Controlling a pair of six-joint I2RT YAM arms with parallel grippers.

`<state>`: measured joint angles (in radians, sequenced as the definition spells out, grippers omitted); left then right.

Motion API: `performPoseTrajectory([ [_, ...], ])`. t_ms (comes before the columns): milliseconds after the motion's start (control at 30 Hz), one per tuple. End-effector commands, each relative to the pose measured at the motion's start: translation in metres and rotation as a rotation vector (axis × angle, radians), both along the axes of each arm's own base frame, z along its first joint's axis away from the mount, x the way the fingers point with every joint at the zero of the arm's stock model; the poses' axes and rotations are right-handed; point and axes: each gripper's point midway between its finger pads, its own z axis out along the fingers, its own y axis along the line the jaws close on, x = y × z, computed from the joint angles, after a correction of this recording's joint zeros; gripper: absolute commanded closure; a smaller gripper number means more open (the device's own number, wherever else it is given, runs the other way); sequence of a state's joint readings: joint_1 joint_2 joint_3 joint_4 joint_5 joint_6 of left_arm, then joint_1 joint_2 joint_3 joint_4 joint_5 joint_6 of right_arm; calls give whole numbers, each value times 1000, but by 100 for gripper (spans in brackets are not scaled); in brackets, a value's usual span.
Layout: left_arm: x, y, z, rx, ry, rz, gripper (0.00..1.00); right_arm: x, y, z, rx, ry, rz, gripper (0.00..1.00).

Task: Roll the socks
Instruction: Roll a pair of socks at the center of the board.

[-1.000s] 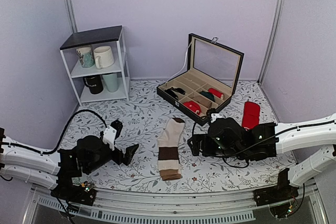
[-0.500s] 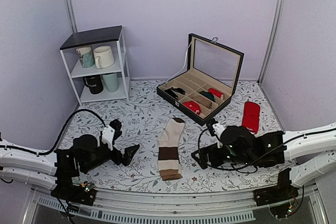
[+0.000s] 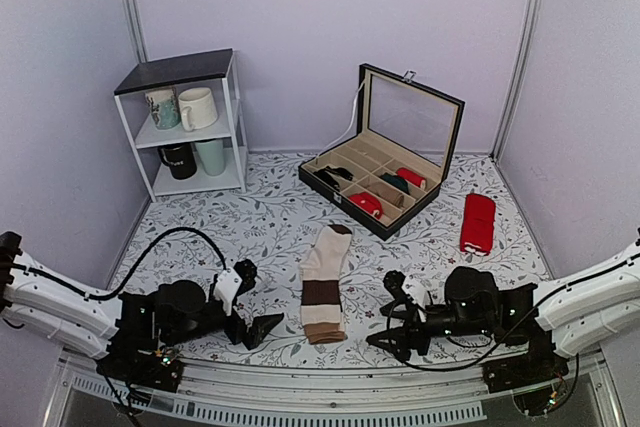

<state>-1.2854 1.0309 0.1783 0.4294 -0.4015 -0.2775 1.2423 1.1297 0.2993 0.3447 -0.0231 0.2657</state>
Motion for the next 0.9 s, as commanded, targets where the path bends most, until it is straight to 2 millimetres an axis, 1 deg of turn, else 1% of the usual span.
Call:
performPoseTrajectory([
  [0, -1, -12, 8, -69, -6, 0, 0, -1, 24, 23, 137, -136, 185, 24],
  [67, -1, -13, 8, -81, -15, -3, 1, 0, 28, 20, 152, -144, 227, 28],
  [133, -2, -11, 9, -89, -29, -6, 1, 0, 37, 17, 147, -170, 269, 28],
  [167, -3, -10, 10, -97, -40, -12, 1, 0, 42, 9, 128, -155, 288, 28],
  [267, -4, -6, 12, -107, -57, -14, 0, -6, 57, -6, 95, -176, 389, 31],
  [367, -6, -3, 13, -114, -55, -18, 1, -11, 67, -9, 104, -199, 463, 35],
  [433, -7, -2, 12, -115, -49, -24, 0, -11, 69, -6, 123, -240, 478, 36],
  [500, -8, -2, 11, -113, -45, -26, 0, -10, 72, -7, 122, -267, 488, 36],
  [700, -7, 0, 3, -90, -33, -14, 1, -15, 84, -31, 81, -236, 574, 36],
  [800, -7, 0, 1, -86, -26, -14, 1, -11, 88, -41, 59, -235, 570, 36],
  [867, -8, -1, 0, -87, -22, -17, 0, -8, 89, -43, 46, -251, 559, 37],
])
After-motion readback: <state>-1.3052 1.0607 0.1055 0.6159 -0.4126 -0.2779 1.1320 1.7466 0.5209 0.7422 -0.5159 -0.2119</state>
